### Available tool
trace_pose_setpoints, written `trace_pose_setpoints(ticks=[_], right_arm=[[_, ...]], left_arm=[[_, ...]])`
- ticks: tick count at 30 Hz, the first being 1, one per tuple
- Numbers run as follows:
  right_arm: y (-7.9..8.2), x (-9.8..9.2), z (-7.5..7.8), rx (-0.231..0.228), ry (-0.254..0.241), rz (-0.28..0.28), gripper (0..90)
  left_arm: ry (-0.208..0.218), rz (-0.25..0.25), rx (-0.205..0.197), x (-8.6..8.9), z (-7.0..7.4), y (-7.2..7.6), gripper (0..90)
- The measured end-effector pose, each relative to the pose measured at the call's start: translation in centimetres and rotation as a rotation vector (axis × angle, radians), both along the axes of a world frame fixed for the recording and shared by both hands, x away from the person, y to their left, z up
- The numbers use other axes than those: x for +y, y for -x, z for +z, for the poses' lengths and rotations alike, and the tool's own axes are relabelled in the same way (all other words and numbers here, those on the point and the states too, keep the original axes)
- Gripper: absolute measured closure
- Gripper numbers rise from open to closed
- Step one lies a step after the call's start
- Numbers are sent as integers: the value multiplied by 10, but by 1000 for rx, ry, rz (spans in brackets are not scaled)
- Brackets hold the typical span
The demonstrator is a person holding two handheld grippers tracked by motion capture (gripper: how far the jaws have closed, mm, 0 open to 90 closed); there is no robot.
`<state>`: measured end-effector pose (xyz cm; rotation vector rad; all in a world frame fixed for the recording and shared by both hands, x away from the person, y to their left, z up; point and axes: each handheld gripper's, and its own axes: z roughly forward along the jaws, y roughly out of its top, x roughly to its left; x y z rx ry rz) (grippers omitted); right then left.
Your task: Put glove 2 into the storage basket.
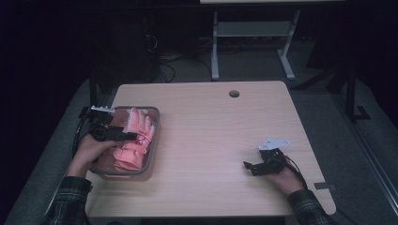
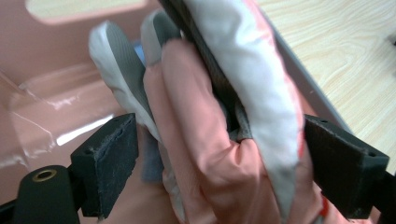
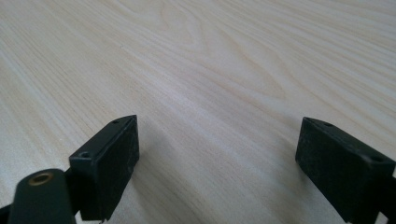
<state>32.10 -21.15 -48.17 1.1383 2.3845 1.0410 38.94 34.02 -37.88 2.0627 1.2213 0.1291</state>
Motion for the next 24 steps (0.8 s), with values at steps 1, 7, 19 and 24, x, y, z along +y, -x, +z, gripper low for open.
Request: trace_pose_setpoints(ticks=[1, 7, 19, 24], right_arm=[[0, 0, 0, 1, 0, 0, 128], [0, 0, 0, 0, 0, 0, 128], [0, 0, 0, 0, 0, -4, 128], [0, 0, 0, -1, 0, -5, 128]], left_arm=[[0, 3, -10, 0, 2, 1, 139], [-4, 10, -65, 5, 19, 5, 139], [27, -44, -167, -12, 57, 14, 140], [43, -84, -210, -29, 67, 16, 140]])
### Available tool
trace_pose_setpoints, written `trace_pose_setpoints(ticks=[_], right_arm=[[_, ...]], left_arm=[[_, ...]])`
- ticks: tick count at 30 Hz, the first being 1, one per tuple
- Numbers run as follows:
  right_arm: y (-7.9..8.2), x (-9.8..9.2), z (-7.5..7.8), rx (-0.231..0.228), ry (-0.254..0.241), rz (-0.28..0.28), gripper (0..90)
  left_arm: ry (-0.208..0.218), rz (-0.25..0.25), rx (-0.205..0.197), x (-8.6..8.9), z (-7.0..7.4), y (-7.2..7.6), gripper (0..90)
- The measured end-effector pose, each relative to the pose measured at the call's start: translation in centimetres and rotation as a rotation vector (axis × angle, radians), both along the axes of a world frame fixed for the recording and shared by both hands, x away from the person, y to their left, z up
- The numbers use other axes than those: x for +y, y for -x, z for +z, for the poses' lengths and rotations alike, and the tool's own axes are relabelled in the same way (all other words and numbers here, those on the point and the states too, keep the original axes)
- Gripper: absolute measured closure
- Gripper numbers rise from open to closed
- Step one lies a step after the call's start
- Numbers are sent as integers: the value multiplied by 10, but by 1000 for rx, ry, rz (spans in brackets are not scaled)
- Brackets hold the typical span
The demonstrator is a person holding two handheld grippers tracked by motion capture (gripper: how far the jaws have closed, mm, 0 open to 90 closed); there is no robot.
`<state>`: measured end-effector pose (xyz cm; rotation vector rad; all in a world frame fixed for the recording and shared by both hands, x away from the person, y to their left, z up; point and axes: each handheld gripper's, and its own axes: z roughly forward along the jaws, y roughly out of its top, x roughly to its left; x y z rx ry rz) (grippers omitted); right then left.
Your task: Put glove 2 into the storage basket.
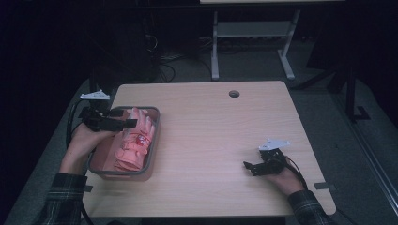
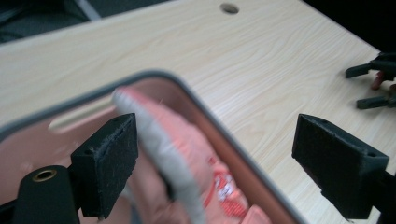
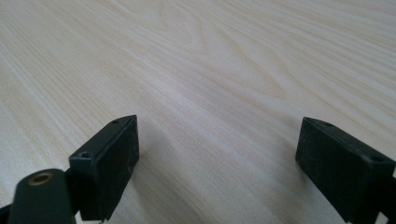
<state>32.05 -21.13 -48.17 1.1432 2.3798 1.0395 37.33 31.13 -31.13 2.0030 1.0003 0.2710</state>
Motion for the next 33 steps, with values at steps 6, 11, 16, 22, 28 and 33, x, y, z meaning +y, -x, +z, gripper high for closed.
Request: trace_pose_setpoints(ticks=[6, 11, 16, 22, 28, 33], right_arm=[[0, 0, 0, 0, 0, -1, 127], [0, 0, 0, 0, 0, -1, 127], [0, 0, 0, 0, 0, -1, 127], [0, 0, 0, -1, 0, 0, 127], [0, 0, 0, 1, -1, 1, 125], [0, 0, 0, 2, 0, 3, 125]], left_arm=[[-3, -42, -25, -26, 0, 3, 140], [7, -74, -32, -47, -4, 4, 143], [7, -118, -38, -69, -11, 7, 143], [15, -143, -33, -89, -21, 13, 144], [10, -170, -33, -109, -34, 20, 146], [-8, -196, -34, -127, -43, 27, 146]])
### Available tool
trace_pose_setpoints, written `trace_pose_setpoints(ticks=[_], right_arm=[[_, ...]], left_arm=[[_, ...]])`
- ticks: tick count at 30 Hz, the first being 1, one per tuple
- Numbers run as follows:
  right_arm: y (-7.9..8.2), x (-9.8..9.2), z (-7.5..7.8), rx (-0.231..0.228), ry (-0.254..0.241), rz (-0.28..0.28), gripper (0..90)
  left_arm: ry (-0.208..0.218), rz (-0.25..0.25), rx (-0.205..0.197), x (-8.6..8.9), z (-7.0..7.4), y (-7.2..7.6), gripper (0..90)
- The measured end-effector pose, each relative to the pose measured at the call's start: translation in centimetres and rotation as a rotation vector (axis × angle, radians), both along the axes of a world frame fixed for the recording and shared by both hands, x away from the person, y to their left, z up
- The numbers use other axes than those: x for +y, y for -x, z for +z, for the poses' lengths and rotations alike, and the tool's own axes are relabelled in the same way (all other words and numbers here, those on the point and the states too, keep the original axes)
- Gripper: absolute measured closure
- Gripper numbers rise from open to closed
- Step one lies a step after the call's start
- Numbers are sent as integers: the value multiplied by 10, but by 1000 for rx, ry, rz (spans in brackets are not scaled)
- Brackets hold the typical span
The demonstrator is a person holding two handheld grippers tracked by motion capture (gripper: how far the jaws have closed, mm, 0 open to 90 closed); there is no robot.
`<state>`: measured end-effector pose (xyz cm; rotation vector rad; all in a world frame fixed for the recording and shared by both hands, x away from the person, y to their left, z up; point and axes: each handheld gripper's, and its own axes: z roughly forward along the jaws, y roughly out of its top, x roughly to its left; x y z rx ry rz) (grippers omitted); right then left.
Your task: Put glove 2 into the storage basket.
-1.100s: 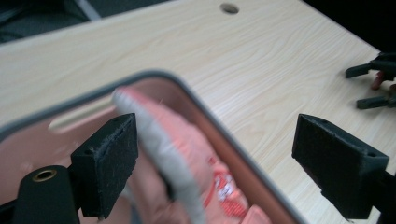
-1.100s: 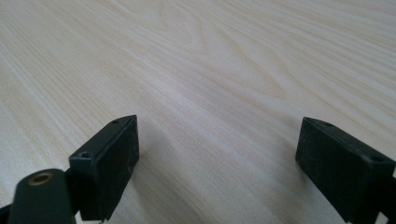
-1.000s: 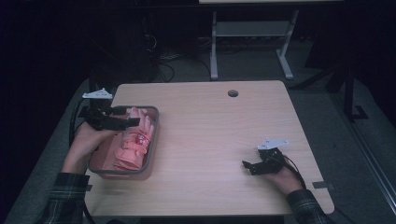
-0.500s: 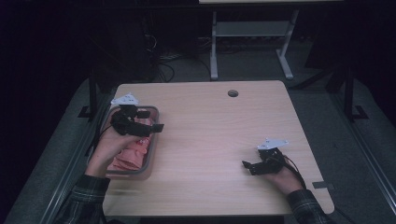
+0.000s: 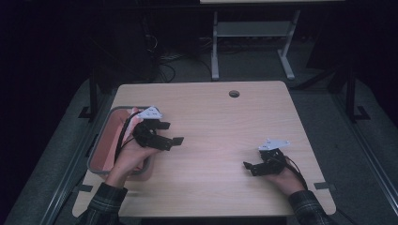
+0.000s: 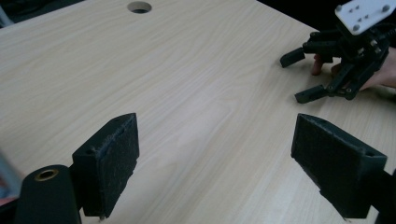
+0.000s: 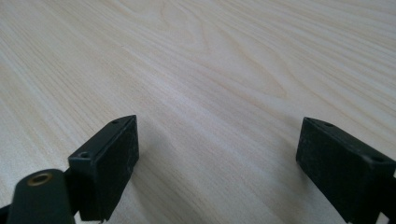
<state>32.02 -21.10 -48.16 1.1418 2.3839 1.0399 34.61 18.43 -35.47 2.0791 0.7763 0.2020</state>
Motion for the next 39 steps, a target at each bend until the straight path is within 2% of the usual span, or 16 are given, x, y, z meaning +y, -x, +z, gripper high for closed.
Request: trace_pose_setpoints(ticks=[6, 11, 19, 22, 25, 30, 33, 39], right_arm=[[0, 0, 0, 0, -1, 3, 125], [0, 0, 0, 1, -1, 4, 125], [0, 0, 0, 1, -1, 4, 125], [0, 0, 0, 1, 0, 4, 125], [0, 0, 0, 1, 0, 4, 125], [0, 0, 0, -4, 1, 7, 125], [0, 0, 0, -4, 1, 6, 125], [0, 0, 0, -3, 0, 7, 125]], left_arm=[[-30, -29, 8, -21, -16, 8, 146], [-69, -53, -2, -37, -30, 15, 145], [-89, -69, -16, -58, -50, 22, 145], [-112, -78, -24, -64, -59, 25, 145], [-113, -82, -29, -71, -68, 28, 145], [-137, -95, -36, -81, -81, 31, 145], [-178, -113, -39, -87, -89, 32, 144], [-204, -136, -22, -97, -104, 36, 144]])
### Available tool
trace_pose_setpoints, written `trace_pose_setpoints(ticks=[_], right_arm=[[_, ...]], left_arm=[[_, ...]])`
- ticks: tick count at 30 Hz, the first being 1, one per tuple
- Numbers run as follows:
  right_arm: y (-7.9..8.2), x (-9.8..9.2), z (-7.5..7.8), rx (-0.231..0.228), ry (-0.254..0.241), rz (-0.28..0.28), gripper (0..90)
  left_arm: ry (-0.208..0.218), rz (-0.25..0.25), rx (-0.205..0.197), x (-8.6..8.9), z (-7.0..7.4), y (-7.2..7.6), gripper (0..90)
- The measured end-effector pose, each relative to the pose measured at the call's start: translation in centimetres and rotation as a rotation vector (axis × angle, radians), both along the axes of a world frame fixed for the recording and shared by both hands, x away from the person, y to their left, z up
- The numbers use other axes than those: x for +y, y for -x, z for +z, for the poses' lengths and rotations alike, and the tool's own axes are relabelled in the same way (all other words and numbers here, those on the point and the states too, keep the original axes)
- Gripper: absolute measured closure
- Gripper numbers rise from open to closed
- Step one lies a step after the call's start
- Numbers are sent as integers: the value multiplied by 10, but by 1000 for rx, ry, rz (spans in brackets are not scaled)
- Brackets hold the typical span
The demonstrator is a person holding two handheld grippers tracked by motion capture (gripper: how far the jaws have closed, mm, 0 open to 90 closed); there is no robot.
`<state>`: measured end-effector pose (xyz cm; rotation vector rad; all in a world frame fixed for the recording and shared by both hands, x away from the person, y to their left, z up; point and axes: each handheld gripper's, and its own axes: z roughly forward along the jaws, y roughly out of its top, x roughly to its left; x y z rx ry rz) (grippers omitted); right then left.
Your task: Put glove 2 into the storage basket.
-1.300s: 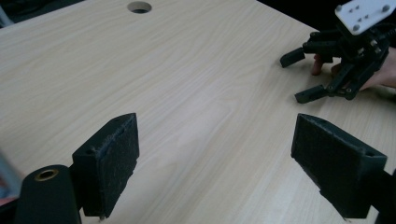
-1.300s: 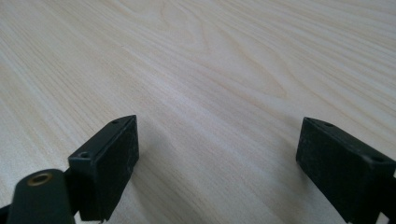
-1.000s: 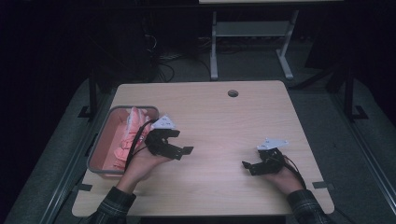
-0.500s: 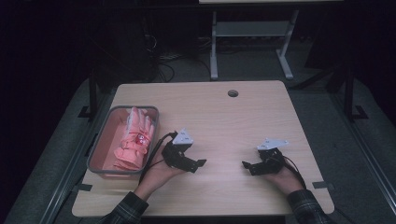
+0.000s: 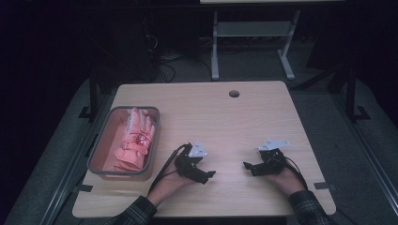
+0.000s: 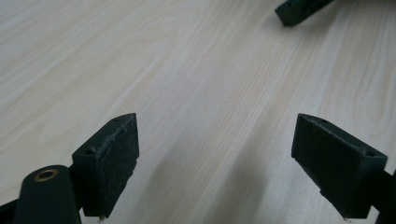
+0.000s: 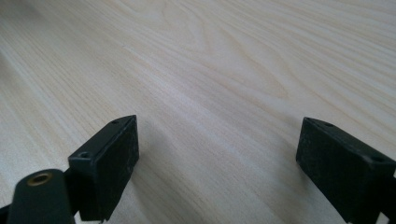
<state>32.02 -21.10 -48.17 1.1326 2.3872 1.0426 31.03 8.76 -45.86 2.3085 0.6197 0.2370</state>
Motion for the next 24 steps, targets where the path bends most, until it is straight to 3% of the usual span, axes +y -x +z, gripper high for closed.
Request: trace_pose_setpoints(ticks=[3, 9, 14, 24], right_arm=[[0, 0, 0, 0, 0, 0, 125], [0, 0, 0, -2, 1, 7, 125], [0, 0, 0, -2, 1, 8, 125], [0, 0, 0, -4, 1, 12, 124]], left_arm=[[-28, -3, -5, -3, -4, 1, 143], [-40, -9, -21, -7, -12, 3, 142], [29, -32, -20, -7, -20, 4, 128], [29, -33, -20, -7, -20, 4, 125]])
